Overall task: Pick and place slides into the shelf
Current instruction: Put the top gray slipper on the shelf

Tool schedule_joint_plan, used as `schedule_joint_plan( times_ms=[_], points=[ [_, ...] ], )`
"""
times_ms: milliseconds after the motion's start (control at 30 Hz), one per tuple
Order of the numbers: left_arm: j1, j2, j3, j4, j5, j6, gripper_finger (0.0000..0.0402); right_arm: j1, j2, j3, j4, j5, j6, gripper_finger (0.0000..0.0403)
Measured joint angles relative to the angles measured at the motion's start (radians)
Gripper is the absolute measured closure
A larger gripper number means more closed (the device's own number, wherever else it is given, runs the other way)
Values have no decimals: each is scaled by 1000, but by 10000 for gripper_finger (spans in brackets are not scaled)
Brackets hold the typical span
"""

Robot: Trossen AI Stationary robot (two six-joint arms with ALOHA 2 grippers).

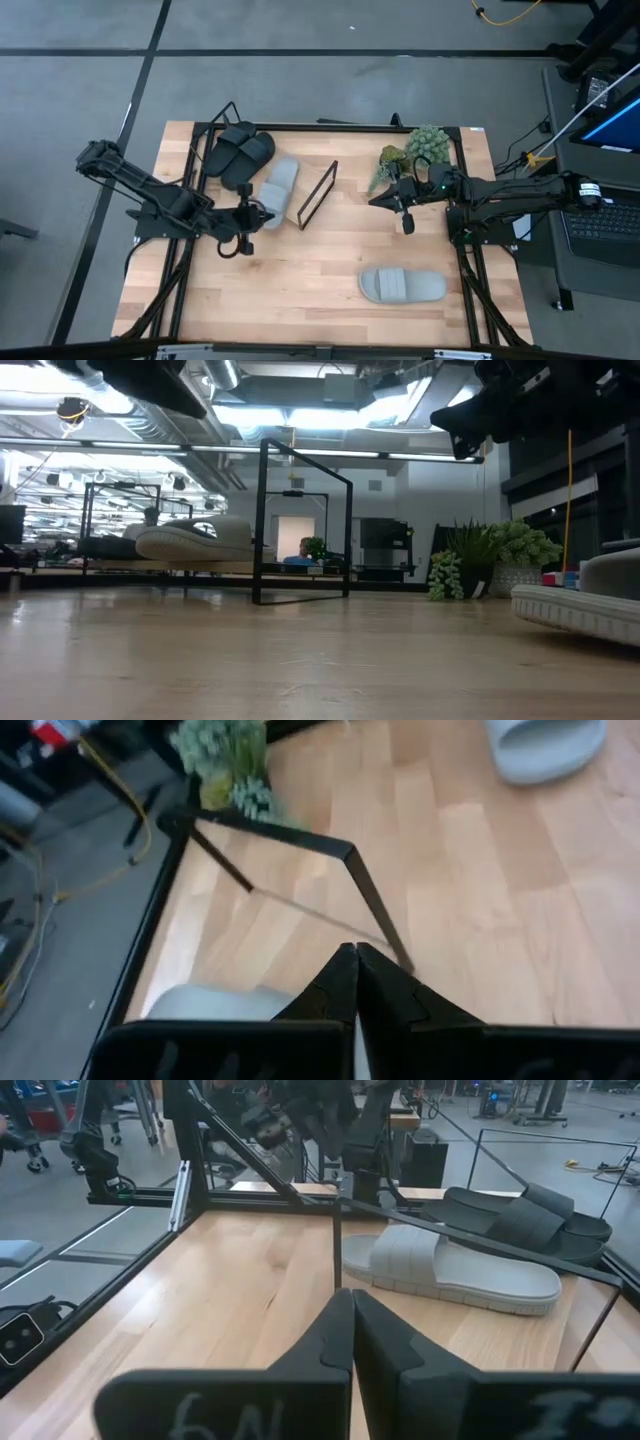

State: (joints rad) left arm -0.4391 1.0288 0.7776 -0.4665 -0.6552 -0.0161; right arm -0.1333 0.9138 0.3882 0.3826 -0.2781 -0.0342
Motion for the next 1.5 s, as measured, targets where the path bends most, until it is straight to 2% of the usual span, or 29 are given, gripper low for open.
schedule_joint_plan(
  times_ms=[133, 233, 467, 767, 933, 1233, 1500],
  points=[
    [-14, 96, 130, -253, 15, -188, 401, 0, 0, 0, -8, 0, -3, 397],
    [-27, 172, 202, -375, 94, -339, 401, 0, 0, 0, -13, 0, -27, 397],
    [-58, 310, 319, -389, 150, -372, 401, 0, 1, 0, -13, 0, -80, 397],
    [-42, 389, 325, -387, 136, -414, 400, 0, 1, 0, -50, -2, -76, 397],
    [-29, 392, 325, -386, 142, -504, 366, 0, 1, 0, -57, -2, -53, 397],
    [-28, 415, 325, -402, 118, -467, 276, 0, 1, 0, -58, -3, -49, 397],
    [-32, 544, 325, -443, 117, -445, 250, 0, 1, 0, -69, -2, -50, 397]
  ],
)
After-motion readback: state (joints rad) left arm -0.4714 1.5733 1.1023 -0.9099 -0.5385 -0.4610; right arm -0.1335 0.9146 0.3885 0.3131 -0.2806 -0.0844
